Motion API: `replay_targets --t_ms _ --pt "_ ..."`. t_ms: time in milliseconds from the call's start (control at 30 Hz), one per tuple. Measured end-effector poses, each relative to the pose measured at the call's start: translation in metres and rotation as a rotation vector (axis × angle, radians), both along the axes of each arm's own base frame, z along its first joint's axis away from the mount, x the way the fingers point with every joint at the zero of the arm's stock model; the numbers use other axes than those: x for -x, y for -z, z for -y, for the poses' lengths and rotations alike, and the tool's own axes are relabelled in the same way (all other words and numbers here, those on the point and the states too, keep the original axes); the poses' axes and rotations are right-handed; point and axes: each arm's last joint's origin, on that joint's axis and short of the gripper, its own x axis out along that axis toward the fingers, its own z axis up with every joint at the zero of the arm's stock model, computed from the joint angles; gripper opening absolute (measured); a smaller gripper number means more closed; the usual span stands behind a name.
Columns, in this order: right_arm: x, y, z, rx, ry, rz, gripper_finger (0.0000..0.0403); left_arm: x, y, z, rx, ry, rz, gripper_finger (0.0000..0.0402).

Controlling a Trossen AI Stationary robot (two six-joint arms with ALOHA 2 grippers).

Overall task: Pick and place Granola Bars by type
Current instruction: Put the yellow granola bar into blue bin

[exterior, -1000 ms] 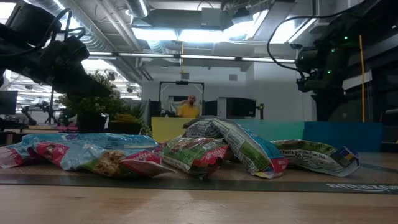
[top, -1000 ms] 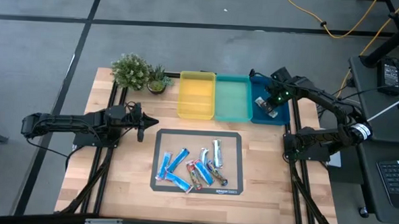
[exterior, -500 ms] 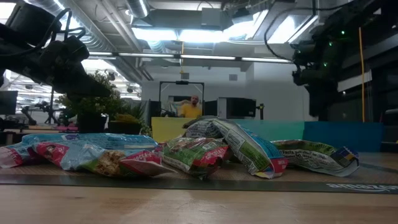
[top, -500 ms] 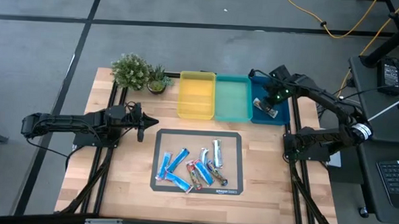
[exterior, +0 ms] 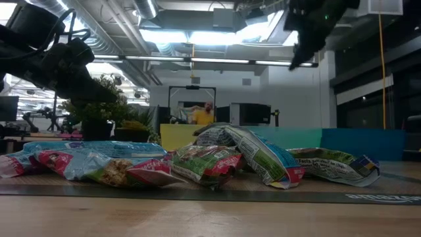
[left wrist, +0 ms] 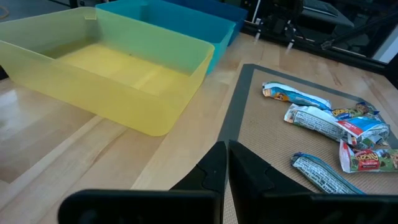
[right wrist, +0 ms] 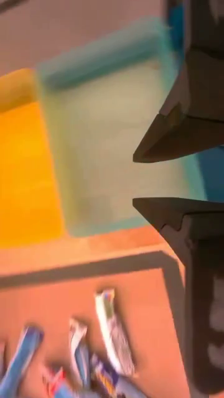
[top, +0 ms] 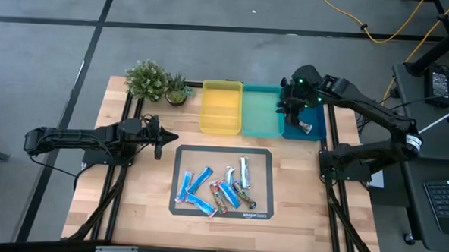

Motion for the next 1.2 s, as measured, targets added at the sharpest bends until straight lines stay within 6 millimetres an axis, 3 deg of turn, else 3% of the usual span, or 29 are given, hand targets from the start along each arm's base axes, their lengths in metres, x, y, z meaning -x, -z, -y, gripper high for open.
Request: replay_targets --t_ms 167,500,1200 --pt "-0.009 -0.012 -0.015 0.017 -0.234 0.08 0.0104 0.0 0.0 0.0 0.0 0.0 0.0 0.0012" --pt "-0.023 -0.012 -0.047 0.027 -0.462 0.104 0.0104 0.0 0.0 0.0 0.0 0.0 0.0 0.0013" --pt "-0.045 -0.009 -0.118 0.1 -0.784 0.069 0.0104 0.0 0.0 0.0 0.0 0.0 0.0 0.001"
